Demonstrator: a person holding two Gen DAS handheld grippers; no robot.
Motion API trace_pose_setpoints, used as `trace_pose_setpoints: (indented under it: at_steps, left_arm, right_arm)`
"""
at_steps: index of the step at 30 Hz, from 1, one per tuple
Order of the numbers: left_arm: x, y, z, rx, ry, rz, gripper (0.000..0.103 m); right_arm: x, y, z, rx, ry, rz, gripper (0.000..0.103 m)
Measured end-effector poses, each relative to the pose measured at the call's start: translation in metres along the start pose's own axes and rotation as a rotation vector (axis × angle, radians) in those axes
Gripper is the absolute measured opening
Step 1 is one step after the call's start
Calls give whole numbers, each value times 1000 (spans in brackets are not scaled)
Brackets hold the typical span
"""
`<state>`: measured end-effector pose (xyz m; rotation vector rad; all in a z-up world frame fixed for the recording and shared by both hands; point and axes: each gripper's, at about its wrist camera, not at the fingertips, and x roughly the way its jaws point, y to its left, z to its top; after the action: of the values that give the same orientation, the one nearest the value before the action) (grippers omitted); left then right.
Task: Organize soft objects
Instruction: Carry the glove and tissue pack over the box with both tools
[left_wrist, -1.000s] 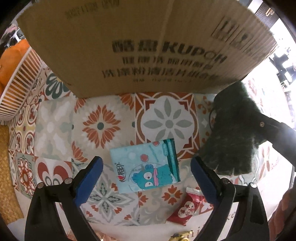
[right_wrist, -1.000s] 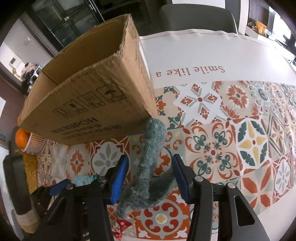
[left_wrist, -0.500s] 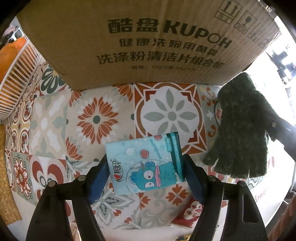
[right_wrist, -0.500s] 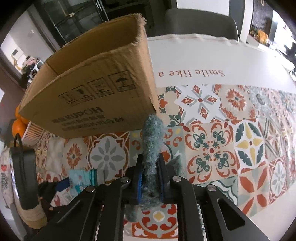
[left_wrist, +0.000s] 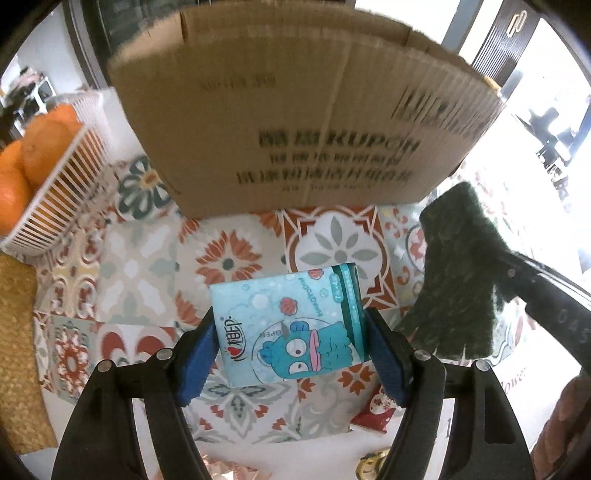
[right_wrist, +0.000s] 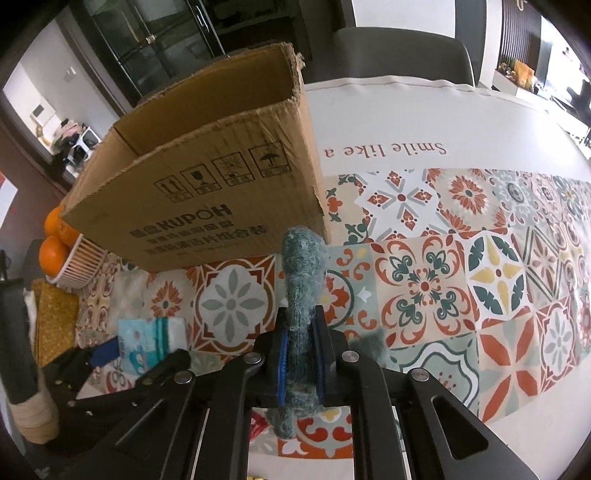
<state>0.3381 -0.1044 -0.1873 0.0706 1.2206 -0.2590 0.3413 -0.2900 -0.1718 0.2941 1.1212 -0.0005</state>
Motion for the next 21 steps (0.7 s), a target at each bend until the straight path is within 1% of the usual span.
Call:
trace_pose_setpoints:
  at_steps: [4,11,13,21]
  left_arm:
    - [-21,1,-2,4,-47,4,75]
    - [-57,-4,14,12,-127,4,75]
    - [-65,-6,23,17,-144,3,75]
    - [-110,-8,34,52,-232,0,75]
  right_arm:
    - [-9,3,-1,-5,-26,11,11]
    - [-31,9,-1,-9,-68,27,11]
    - [-40,12,0,-10,-87,35,11]
    - [-77,23,7,-27,-179,56,11]
